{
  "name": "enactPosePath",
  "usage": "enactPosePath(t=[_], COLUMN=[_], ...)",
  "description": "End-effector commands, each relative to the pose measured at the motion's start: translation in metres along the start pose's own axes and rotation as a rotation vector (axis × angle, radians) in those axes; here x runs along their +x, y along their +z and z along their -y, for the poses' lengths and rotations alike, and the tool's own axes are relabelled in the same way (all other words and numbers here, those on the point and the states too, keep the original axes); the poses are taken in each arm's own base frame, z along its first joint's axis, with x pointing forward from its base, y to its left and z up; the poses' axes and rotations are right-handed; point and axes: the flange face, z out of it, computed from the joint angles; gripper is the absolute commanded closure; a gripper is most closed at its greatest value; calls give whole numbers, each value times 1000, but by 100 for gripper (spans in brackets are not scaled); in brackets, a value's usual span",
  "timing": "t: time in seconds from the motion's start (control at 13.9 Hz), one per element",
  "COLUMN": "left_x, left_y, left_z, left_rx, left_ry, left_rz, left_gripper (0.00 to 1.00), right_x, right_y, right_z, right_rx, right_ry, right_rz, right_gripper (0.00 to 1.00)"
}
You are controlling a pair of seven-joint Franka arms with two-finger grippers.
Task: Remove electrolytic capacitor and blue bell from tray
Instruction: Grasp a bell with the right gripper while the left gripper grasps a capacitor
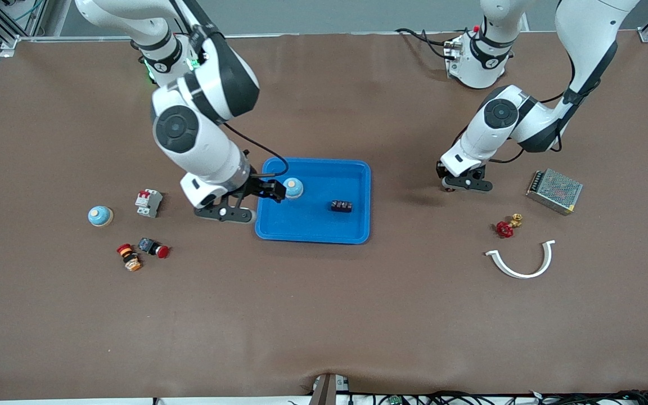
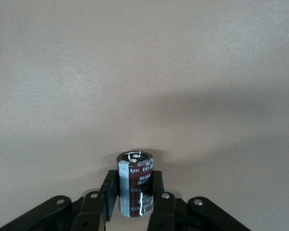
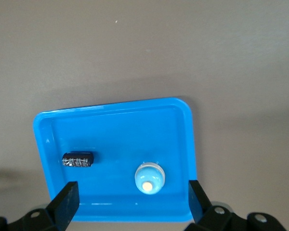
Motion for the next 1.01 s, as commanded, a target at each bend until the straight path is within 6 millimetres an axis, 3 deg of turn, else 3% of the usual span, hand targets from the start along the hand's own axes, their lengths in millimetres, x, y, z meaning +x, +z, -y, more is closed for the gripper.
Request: enactPosePath(t=[0.0,0.29,0.79,0.94], left_x=[3,5,7,14], left_y=[0,6,7,5], left_z=[2,5,6,10], left_rx=[7,-6,-9,23], left_ry=[-13,-26,-29,-67], left_rz=[-6,6,9,30], left_gripper=[100,100,99,48], right_x=[-16,-30,-46,-47], right_y=[31,77,119,129], right_z=[-5,0,1,-3], right_rx=[9,-37,-101,-132], right_ry=[16,-13,-44,-60], right_rz=[-19,10,55,55], right_gripper=[0,0,0,0])
